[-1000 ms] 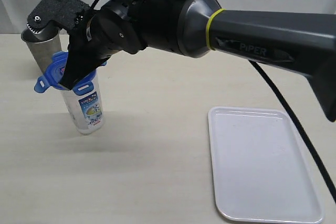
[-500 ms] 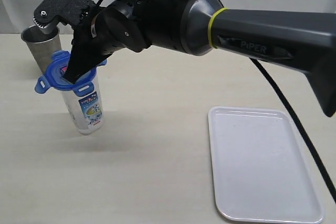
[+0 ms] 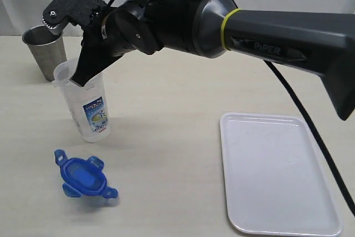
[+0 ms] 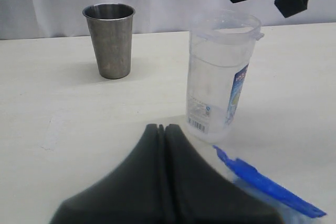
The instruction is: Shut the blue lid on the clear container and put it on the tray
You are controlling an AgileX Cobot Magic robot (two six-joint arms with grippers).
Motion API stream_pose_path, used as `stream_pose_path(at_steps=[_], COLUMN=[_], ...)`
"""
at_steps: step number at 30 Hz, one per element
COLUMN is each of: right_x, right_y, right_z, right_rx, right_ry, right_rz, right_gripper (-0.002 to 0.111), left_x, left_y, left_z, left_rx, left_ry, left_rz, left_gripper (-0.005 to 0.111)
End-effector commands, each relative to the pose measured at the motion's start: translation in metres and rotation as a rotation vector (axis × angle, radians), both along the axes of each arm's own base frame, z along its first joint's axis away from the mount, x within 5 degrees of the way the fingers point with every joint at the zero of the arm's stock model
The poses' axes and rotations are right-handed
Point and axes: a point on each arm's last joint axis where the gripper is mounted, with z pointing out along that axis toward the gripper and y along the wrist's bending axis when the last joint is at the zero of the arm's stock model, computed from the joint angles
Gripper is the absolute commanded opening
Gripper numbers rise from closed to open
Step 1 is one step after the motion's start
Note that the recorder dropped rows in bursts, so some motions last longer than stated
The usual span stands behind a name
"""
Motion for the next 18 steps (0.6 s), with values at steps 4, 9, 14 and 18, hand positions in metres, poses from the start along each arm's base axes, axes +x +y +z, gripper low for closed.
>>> stream_pose_path(at_steps=[4, 9, 14, 18], right_x=[-0.013, -0.035, -0.086, -0.125], right_y=[-0.017, -0.039, -0.056, -0.065], right_z=[0.059, 0.089, 0.090, 0.068], right_rx=[0.084, 0.025, -0.138, -0.168], right_ry=[-0.050, 0.031, 0.307, 0.600], right_rz=[-0.026, -0.057, 0.228, 0.432], right_gripper=[0.005, 0.024, 0.038, 0.038], left_x=[0.000, 0.000, 0.000, 0.000], left_y=[0.000, 0.000, 0.000, 0.000], left_z=[0.001, 0.001, 0.001, 0.001], left_rx=[-0.003, -0.003, -0.003, -0.003], left_ry=[-0.012, -0.012, -0.012, -0.012], left_rz=[0.005, 0.005, 0.005, 0.005], left_gripper=[0.000, 0.000, 0.000, 0.000])
